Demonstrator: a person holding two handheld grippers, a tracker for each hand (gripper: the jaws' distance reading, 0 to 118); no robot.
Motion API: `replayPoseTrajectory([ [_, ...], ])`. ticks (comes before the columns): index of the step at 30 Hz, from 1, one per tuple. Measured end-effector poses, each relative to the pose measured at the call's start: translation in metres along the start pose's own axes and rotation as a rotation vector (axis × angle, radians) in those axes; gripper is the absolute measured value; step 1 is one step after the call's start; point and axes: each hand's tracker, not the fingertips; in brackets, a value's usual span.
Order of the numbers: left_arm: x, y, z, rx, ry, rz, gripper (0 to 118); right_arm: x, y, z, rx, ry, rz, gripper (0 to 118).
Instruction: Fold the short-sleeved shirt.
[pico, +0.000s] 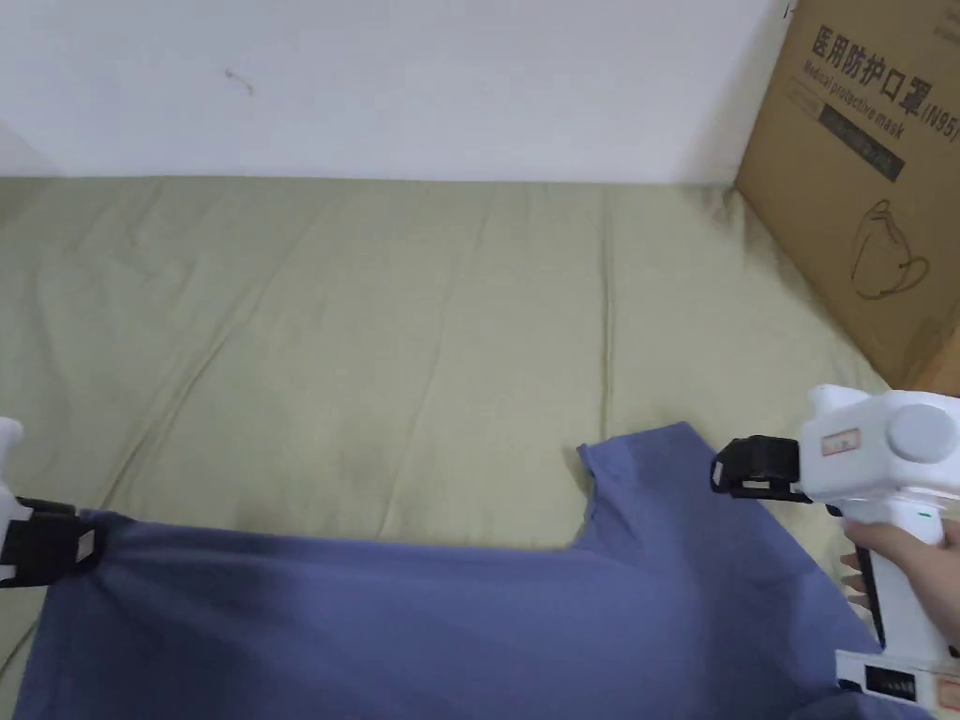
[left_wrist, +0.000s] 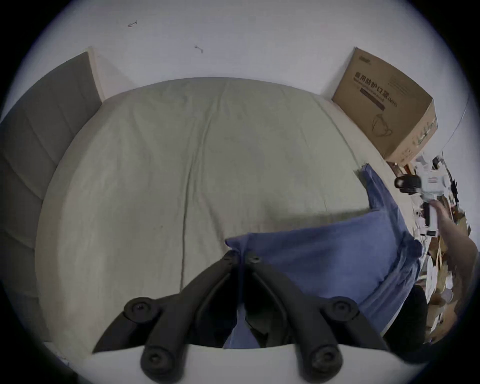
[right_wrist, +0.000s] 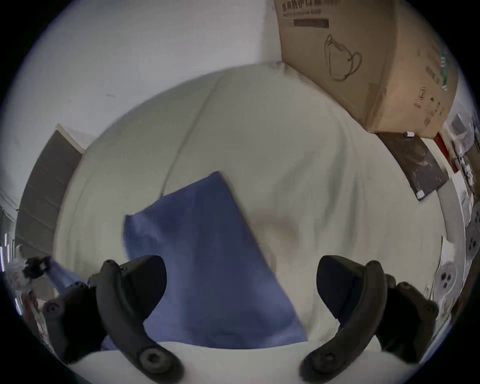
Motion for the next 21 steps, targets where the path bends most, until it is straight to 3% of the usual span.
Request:
replayPoseTrajectory([
  [3, 0.005, -0.006, 0.002, 0.004, 0.016, -0.004, 2, -0.004, 0.009, -0.026, -0.062, -0.026, 0.017, 112],
  [7, 0.007, -0.008, 0.0, -0.006, 0.02, -0.006, 2, -0.008, 0.004, -0.038, -0.124, -0.061, 0.061, 87],
  [8, 0.006, -0.008, -0.001, -0.01, 0.017, 0.004, 2, -0.011, 0.002, -0.033, -0.104, -0.088, 0.107, 75],
  [9, 0.005, -0.007, -0.001, -0.012, 0.013, 0.009, 2, -0.013, -0.001, -0.026, -0.087, -0.051, 0.135, 50],
  [10, 0.005, -0.007, -0.001, -0.011, 0.009, 0.012, 2, -0.014, -0.003, -0.02, -0.079, -0.034, 0.153, 1],
  [17, 0.011, -0.013, 0.027, 0.023, -0.012, 0.051, 2, -0.005, -0.016, 0.053, 0.014, 0.043, 0.165, 0],
  [21, 0.02, -0.027, 0.057, 0.071, 0.001, 0.021, 2, 0.014, -0.038, 0.114, 0.121, 0.099, 0.058, 0],
])
